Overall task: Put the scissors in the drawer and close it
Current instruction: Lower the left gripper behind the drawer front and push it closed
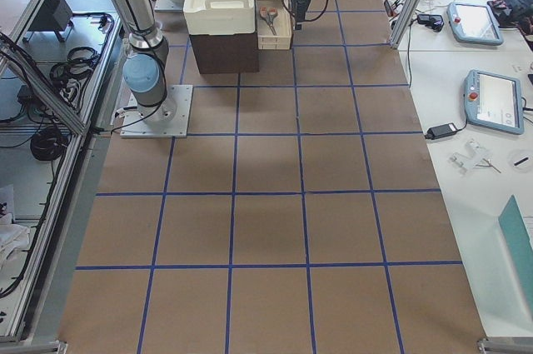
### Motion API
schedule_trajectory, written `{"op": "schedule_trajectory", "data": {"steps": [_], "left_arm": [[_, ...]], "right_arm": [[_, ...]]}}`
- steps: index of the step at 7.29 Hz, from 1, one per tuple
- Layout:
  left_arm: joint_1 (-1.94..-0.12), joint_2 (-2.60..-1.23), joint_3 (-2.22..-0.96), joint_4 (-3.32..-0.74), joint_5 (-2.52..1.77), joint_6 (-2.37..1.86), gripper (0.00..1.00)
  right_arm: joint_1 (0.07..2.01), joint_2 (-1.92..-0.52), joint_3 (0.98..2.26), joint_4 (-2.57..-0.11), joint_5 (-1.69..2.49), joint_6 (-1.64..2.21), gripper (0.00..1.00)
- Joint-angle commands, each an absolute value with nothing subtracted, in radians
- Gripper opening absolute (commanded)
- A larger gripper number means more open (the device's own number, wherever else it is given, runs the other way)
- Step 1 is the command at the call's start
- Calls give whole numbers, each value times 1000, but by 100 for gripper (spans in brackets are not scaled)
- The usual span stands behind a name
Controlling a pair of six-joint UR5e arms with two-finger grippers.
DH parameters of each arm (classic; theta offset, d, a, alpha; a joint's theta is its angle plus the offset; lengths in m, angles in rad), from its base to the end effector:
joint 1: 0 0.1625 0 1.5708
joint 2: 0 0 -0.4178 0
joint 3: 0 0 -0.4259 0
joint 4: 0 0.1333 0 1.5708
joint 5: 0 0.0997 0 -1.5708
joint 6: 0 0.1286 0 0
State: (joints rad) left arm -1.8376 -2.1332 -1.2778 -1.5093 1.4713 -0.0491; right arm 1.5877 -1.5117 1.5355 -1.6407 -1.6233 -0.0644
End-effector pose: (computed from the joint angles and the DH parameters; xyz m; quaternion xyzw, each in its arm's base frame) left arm -0.3266 -0.6410 0.2568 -0.1028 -0.9881 -0.1101 0.0325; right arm 0.1359 -0.5537 0.4457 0.0400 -0.9986 0.0224 0.0268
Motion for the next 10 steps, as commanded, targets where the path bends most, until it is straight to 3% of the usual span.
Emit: {"op": "schedule_trajectory", "data": {"steps": [1, 10], "left_arm": [[-1841, -2132, -1278, -1512, 1471, -49, 100], [-1847, -2091, -1321, -1580, 1470, -49, 100]], "right_arm": [[1588, -1509, 1536, -1641, -1623, -64, 100], [1588, -1511, 1536, -1640, -1632, -60, 100]]}}
